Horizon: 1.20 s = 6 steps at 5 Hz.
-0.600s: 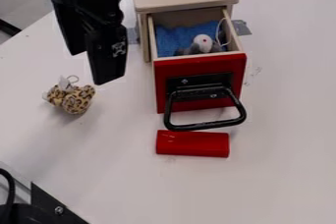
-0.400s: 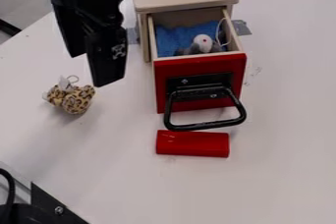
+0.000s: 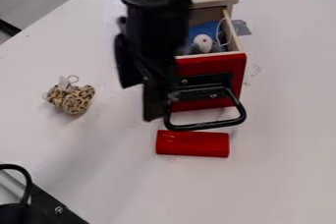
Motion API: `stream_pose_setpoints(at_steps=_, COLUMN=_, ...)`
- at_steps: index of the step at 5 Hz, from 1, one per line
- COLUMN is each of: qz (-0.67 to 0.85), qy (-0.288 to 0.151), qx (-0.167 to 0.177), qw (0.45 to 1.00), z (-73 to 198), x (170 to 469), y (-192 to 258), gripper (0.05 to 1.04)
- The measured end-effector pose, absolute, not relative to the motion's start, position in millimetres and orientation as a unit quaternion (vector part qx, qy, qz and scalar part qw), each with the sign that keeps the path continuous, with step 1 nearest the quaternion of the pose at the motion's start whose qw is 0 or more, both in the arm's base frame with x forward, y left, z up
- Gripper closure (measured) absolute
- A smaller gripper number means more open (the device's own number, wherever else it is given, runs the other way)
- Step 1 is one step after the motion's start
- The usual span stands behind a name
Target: Close the drawer
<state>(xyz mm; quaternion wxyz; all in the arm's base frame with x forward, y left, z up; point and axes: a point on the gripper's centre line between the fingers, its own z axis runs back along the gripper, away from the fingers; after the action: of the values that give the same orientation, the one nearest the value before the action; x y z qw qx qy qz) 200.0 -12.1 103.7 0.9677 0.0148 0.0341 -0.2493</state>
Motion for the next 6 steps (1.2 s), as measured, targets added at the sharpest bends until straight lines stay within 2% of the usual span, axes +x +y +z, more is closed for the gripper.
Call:
stream_pose_setpoints(at_steps=1, qz=-0.282, qy=0.043, qx=0.033, qw=0.958, z=83.0, x=206.8, y=-27.4, gripper=0.085)
stream_pose_setpoints(at_steps=3, qz=-0.343, qy=0.055, qx=0.05, qw=0.936, z=39.1, x=214.3, y=-61.0, gripper=0.085)
stream_pose_setpoints(at_steps=4, qz=-0.379, qy=0.049, qx=0.054, qw=0.923, z=35.4, x=208.6, y=-86.0, gripper=0.085)
stream_pose_setpoints(at_steps=5, qz=-0.403, qy=0.042, qx=0.065, qw=0.912, z=42.5, x=168.9, y=-102.4, gripper=0.085)
stream_pose_setpoints(at_steps=6, qz=-0.41, qy=0.031, qx=0.066, qw=0.909, z=45.9, x=150.9, y=-103.0, gripper=0.085)
